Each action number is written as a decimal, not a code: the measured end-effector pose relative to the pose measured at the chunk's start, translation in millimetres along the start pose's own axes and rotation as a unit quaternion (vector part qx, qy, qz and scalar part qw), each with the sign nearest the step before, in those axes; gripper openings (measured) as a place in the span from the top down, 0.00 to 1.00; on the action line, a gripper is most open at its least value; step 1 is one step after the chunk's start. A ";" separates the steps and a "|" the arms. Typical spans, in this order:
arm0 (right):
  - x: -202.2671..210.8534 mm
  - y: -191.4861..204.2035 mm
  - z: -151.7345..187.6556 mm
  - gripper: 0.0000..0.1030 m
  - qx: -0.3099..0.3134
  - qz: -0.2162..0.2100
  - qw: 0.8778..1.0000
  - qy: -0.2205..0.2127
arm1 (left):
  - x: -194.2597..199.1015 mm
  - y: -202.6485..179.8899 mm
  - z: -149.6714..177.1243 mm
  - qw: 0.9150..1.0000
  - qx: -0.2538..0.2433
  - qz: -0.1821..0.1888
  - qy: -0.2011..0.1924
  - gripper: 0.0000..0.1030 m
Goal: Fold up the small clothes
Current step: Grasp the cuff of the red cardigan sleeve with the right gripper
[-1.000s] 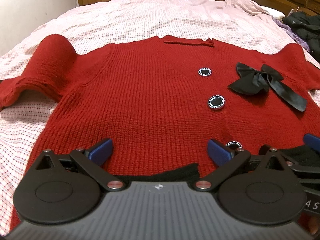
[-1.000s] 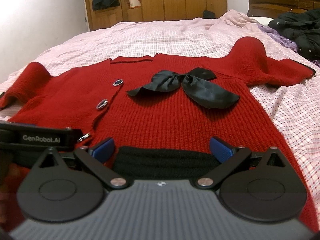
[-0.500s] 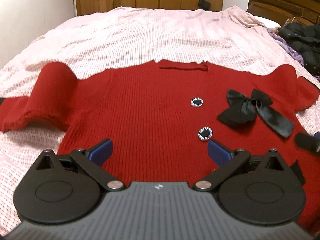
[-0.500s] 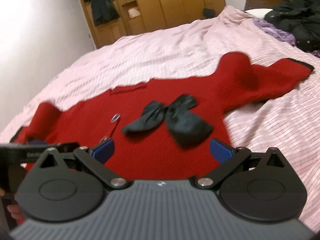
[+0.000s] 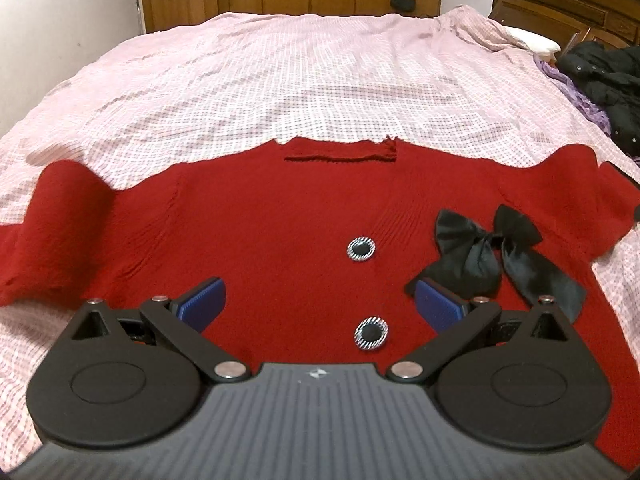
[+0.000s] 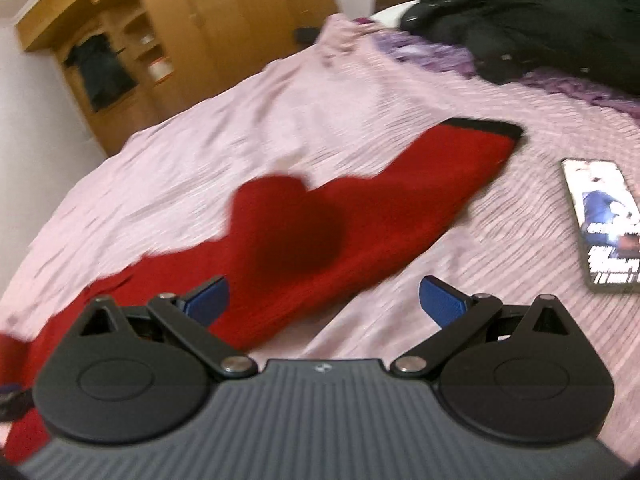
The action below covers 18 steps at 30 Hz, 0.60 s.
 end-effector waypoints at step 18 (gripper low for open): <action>-109.5 -65.5 -54.7 0.00 -0.057 0.055 0.997 -0.018 | -51.4 1.1 11.7 0.998 0.015 -0.018 0.058 0.00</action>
Point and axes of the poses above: each gripper's, at about its wrist camera, not at the fingertips, and x roughly against the way its jaws point, y to its left, z to its underside, the point moved 7 cm from there along -x, roughly the way its jaws point, and after that the axes turned 5 degrees about y, right-handed, at the moved point
